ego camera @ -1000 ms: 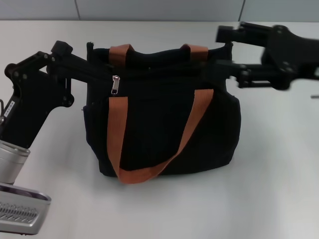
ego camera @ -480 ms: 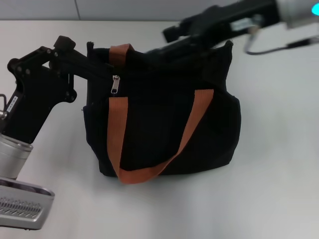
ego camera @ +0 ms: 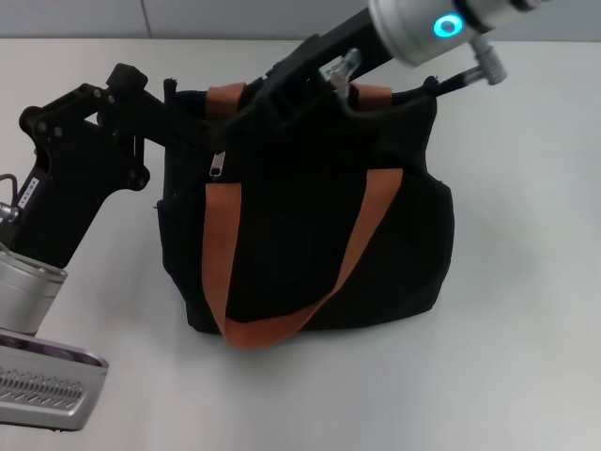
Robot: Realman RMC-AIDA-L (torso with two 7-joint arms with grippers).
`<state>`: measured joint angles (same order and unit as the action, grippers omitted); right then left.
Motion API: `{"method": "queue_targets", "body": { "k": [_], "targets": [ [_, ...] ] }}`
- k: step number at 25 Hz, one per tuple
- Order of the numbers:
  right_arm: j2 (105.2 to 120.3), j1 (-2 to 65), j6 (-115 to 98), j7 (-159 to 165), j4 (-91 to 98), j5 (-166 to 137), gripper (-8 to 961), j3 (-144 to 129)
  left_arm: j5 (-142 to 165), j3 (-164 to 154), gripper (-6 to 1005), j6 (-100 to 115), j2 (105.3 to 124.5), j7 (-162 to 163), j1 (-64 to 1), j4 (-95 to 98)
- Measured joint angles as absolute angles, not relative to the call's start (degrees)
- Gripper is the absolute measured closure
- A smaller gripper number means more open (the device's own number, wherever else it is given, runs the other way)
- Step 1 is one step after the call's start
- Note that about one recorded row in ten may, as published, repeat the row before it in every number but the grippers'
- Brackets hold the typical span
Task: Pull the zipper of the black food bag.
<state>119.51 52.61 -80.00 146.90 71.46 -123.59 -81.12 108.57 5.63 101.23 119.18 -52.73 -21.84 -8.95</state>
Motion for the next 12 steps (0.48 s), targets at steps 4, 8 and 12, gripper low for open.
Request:
{"method": "queue_targets", "body": {
  "k": [4, 8, 12],
  "targets": [
    [119.58, 53.9, -77.6, 147.9, 69.5, -124.0, 112, -83.9, 108.6, 5.6, 982, 101.2, 119.18, -52.7, -22.0, -9.3],
    [119.61, 55.4, -75.8, 148.3, 67.5, -124.3, 111, -87.2, 108.7, 5.6, 981, 101.2, 119.18, -52.7, -22.0, -9.5],
    [119.63, 56.2, -75.6, 149.7, 67.4, -126.8, 111, -89.0, 108.7, 5.6, 981, 101.4, 119.18, -52.7, -22.1, -9.5]
  ]
}}
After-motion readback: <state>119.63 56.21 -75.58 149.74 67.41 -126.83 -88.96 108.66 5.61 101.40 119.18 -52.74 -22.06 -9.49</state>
